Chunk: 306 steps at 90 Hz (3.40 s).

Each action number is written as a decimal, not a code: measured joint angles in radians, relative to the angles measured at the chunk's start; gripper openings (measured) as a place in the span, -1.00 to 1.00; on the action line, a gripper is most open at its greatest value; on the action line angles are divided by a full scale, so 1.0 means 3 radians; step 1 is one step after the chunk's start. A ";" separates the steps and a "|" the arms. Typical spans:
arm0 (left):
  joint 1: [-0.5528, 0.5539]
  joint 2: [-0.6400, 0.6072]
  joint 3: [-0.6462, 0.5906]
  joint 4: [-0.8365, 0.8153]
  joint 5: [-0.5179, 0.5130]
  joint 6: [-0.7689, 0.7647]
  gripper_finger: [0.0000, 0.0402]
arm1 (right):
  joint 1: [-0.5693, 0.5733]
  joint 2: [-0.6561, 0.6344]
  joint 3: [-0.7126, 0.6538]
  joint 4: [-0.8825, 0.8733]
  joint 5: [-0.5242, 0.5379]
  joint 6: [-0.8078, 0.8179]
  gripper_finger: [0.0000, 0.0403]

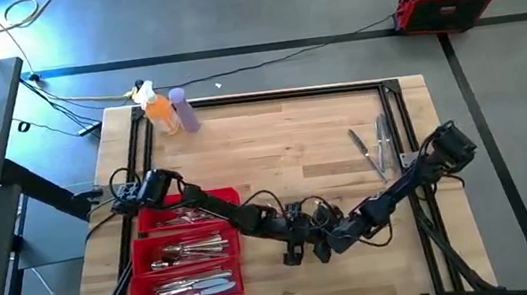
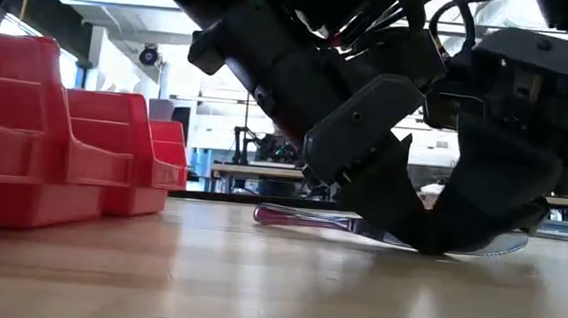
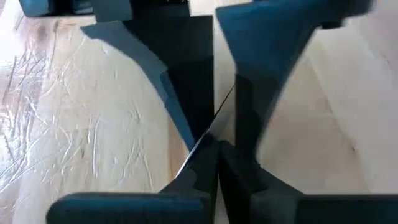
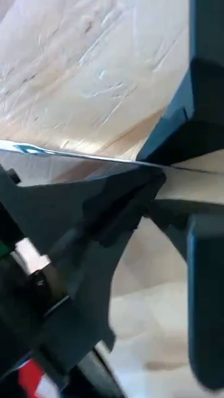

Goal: Sort silverware
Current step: Put the silver knife in the bottom red bin

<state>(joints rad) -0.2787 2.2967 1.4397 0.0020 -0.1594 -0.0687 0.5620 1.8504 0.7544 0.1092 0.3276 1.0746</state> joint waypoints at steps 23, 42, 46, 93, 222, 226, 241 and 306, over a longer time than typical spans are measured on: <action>-0.0034 -0.0181 0.0011 -0.0216 -0.0087 0.0002 -1.00 | 0.0065 -0.0007 0.0098 -0.0457 0.0045 -0.0004 -0.99; -0.0183 -0.0612 -0.0009 -0.0981 -0.0206 0.0153 -1.00 | 0.0064 -0.0008 0.0098 -0.0460 0.0058 -0.0013 -1.00; -0.0227 -0.0691 0.0000 -0.1183 -0.0314 0.0175 -0.99 | 0.0065 -0.0008 0.0115 -0.0479 0.0058 -0.0041 -1.00; -0.0090 -0.0449 0.0013 -0.1459 -0.0308 0.0235 -0.19 | 0.0068 0.0005 0.0207 -0.0581 0.0081 -0.0213 -1.00; -0.2255 -0.1748 0.0624 -0.3502 -0.0442 -0.2869 -1.00 | 0.1569 -0.1428 0.0205 0.0438 0.2931 -0.2246 -0.33; -0.2355 -0.1741 0.0551 -0.3630 -0.0433 -0.3076 -1.00 | 0.1550 -0.1430 0.0205 0.0443 0.2913 -0.2240 -0.33; -0.2594 -0.1750 0.0202 -0.3974 -0.0338 -0.3486 -1.00 | 0.1473 -0.1430 0.0205 0.0374 0.2683 -0.2099 -0.33; -0.2463 -0.1936 -0.0553 -0.4023 -0.0264 -0.3576 -0.49 | 0.1057 -0.1296 0.0206 -0.0404 0.2277 -0.0898 -0.33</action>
<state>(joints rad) -1.0174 1.7158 1.2739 -1.2049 -0.2385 -1.1416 0.8790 1.4615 0.8162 -0.0119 1.0107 0.8051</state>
